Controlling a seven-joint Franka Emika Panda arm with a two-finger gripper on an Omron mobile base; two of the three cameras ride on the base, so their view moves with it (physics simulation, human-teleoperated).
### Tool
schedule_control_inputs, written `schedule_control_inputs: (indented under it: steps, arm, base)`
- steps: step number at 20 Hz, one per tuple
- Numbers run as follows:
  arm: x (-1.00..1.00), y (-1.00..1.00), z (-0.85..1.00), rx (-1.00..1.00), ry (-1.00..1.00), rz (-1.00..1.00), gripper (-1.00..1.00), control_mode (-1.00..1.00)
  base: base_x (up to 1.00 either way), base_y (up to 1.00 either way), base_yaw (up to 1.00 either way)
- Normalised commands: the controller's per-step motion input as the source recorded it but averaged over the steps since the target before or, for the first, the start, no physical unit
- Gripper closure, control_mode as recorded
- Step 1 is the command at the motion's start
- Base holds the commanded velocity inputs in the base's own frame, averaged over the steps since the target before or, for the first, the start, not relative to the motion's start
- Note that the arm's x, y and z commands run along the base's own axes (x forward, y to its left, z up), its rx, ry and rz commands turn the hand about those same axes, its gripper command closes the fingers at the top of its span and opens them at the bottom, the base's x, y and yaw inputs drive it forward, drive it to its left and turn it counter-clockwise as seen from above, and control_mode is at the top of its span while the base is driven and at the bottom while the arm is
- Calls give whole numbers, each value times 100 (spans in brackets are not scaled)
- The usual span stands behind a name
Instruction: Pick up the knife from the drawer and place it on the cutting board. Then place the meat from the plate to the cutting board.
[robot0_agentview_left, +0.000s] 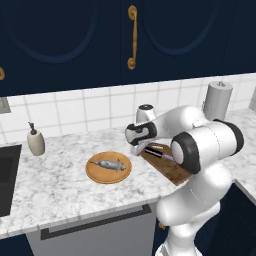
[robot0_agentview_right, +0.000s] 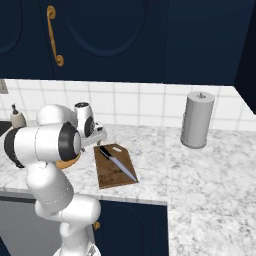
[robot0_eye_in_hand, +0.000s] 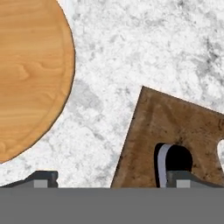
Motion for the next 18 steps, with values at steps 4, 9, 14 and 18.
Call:
schedule_control_inputs:
  steps: [4, 9, 14, 18]
  arm:
    - [-16, 72, 20, 0, -5, 0, -100, -100]
    - [-37, 61, 0, 0, 0, 0, -100, -100]
    - [-29, 57, 5, 0, -1, 0, -100, -100]
    - [-9, 40, 3, 0, 0, 2, -100, -100]
  base:
    - [0, 0, 0]
    - [0, 0, 0]
    - [0, 0, 0]
    - [0, 0, 0]
